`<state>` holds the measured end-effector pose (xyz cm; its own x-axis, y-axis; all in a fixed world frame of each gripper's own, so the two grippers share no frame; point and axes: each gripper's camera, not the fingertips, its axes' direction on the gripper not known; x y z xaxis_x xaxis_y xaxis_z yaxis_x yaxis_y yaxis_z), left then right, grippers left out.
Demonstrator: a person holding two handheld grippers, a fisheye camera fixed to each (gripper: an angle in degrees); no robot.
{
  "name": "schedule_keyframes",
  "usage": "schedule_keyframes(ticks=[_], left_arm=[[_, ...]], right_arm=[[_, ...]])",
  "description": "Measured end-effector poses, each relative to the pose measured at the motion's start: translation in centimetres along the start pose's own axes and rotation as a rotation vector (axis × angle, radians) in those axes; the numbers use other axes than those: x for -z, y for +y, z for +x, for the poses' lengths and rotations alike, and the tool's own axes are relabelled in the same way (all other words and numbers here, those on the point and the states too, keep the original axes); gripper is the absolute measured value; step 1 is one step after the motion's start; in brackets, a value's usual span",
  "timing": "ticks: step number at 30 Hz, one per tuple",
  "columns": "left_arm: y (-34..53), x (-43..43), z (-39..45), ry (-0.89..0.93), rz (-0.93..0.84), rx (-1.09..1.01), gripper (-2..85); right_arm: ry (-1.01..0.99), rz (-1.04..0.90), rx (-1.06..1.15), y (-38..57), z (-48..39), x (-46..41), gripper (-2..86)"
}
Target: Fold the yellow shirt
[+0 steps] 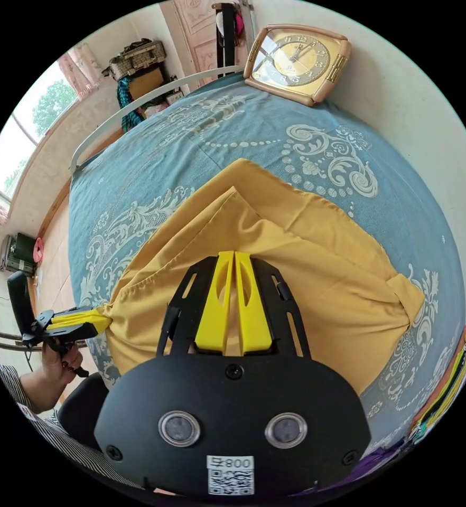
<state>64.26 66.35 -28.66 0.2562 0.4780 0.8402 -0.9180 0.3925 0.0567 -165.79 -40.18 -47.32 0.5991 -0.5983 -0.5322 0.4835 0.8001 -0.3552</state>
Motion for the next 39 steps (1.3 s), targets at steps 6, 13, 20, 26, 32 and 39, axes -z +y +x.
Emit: schedule_keyframes(ticks=[6, 13, 20, 26, 32, 39], left_arm=[[-1.9, 1.2, 4.5, 0.000, 0.062, -0.124, 0.2], [-4.4, -2.5, 7.9, -0.144, -0.049, -0.154, 0.3], [-5.6, -2.6, 11.1, -0.103, -0.044, -0.154, 0.5], [-5.7, -1.6, 16.4, -0.007, -0.029, -0.263, 2.4], [-4.8, -4.6, 24.6, 0.108, -0.213, -0.465, 6.5], [-4.3, -8.4, 34.1, -0.008, -0.338, -0.659, 7.6]], right_arm=[[-0.168, 0.077, -0.041, 0.5, 1.5, 5.8, 0.1], [-0.172, -0.029, -0.047, 0.5, 2.3, 4.9, 0.2], [-0.214, -0.003, -0.059, 4.3, 4.0, 9.2, 0.3], [-0.252, 0.108, -0.116, 16.6, 6.4, 16.9, 0.8], [-0.207, 0.032, -0.251, 31.4, 5.6, 20.7, 3.6], [-0.166, -0.028, -0.265, 40.6, 1.4, 20.4, 6.1]])
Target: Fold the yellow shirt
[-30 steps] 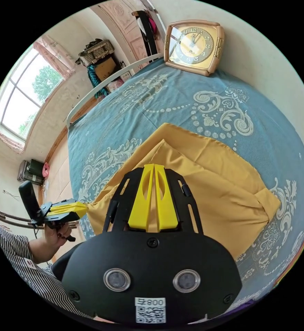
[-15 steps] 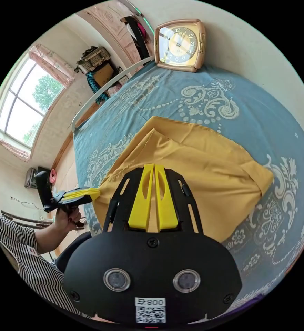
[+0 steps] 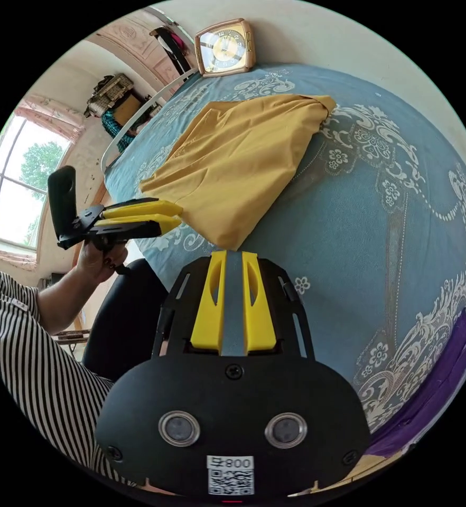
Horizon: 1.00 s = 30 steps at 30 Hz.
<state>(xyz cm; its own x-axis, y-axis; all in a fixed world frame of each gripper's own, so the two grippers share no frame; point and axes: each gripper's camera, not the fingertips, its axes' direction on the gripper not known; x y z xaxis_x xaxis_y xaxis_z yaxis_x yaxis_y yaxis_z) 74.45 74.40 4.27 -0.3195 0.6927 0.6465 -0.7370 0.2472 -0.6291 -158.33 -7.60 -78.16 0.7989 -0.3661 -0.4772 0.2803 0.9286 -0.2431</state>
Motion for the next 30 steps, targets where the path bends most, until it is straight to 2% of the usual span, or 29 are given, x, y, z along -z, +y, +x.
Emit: schedule_keyframes(ticks=[6, 15, 25, 30], left_arm=[[-3.6, 0.5, 2.6, 0.028, -0.025, 0.050, 7.1], [-7.4, 1.6, 7.5, -0.005, -0.053, 0.065, 6.9], [-13.0, -1.0, 13.5, -0.049, -0.078, 0.020, 6.7], [-15.0, -2.1, 15.2, -0.059, -0.084, 0.059, 2.7]], right_arm=[[0.074, 0.058, 0.024, 3.9, -2.1, -1.2, 6.9], [0.077, 0.170, -0.028, 9.1, -1.3, 0.4, 0.9], [0.035, 0.173, -0.008, 13.9, -0.3, -0.1, 0.2], [0.036, 0.156, 0.018, 15.9, 0.3, -1.1, 0.1]])
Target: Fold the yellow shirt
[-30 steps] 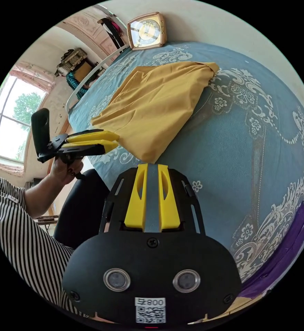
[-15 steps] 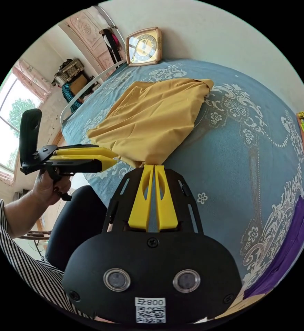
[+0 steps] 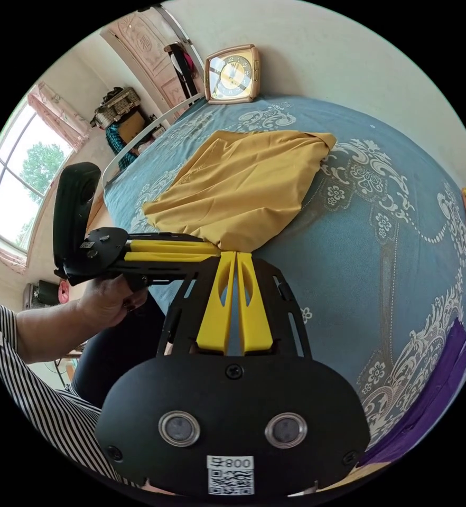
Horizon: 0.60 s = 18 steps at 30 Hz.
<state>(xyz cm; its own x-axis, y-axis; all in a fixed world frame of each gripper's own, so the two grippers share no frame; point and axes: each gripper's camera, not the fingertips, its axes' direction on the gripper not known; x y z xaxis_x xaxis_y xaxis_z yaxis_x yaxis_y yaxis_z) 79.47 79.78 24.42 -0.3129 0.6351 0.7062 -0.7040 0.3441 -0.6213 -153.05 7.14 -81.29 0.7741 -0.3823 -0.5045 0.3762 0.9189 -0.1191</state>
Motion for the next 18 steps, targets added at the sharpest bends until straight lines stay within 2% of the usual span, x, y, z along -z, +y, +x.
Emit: schedule_keyframes(ticks=[6, 11, 18], left_arm=[[-0.4, 0.5, 2.7, 0.012, 0.007, -0.009, 1.2], [-0.4, 0.8, 4.5, 0.013, 0.014, 0.014, 0.8], [-0.1, 0.3, 6.8, -0.027, -0.003, -0.013, 0.5]], right_arm=[[-0.065, -0.031, -0.063, 4.7, 3.9, -0.5, 0.2], [-0.250, -0.041, -0.205, 8.2, 8.5, -2.1, 0.7], [-0.609, -0.002, -0.351, 11.3, 12.6, -6.1, 3.2]])
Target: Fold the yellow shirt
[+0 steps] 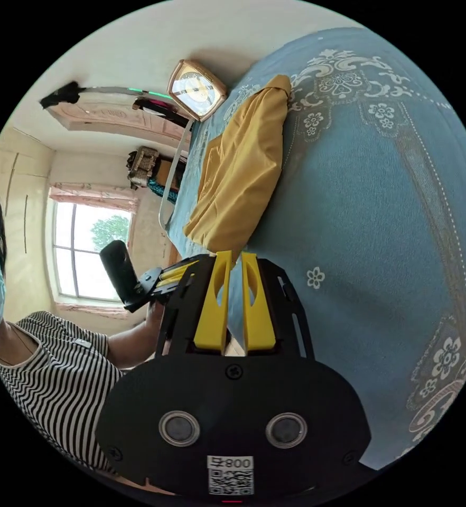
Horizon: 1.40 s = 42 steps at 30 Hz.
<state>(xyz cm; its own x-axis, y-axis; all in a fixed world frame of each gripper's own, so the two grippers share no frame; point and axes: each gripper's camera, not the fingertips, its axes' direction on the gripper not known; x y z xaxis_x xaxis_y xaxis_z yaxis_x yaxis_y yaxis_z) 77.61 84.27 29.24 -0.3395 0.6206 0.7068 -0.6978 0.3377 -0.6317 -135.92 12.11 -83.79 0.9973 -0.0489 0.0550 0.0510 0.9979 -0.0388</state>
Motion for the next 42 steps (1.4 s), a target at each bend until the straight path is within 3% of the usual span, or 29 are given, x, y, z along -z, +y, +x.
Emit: schedule_keyframes(ticks=[16, 33, 42], left_arm=[[2.3, -1.7, 0.4, 0.061, 0.036, 0.150, 1.7], [8.2, -3.6, 0.2, 0.095, 0.072, 0.099, 0.3], [13.2, -5.0, -1.8, 0.100, 0.081, 0.090, 0.3]], right_arm=[[-0.139, -0.005, -0.103, 4.0, 7.8, -3.3, 6.4], [-0.374, -0.026, -0.204, 5.7, 11.7, -9.2, 8.0], [-0.351, -0.063, -0.205, 6.0, 10.7, -11.9, 3.9]])
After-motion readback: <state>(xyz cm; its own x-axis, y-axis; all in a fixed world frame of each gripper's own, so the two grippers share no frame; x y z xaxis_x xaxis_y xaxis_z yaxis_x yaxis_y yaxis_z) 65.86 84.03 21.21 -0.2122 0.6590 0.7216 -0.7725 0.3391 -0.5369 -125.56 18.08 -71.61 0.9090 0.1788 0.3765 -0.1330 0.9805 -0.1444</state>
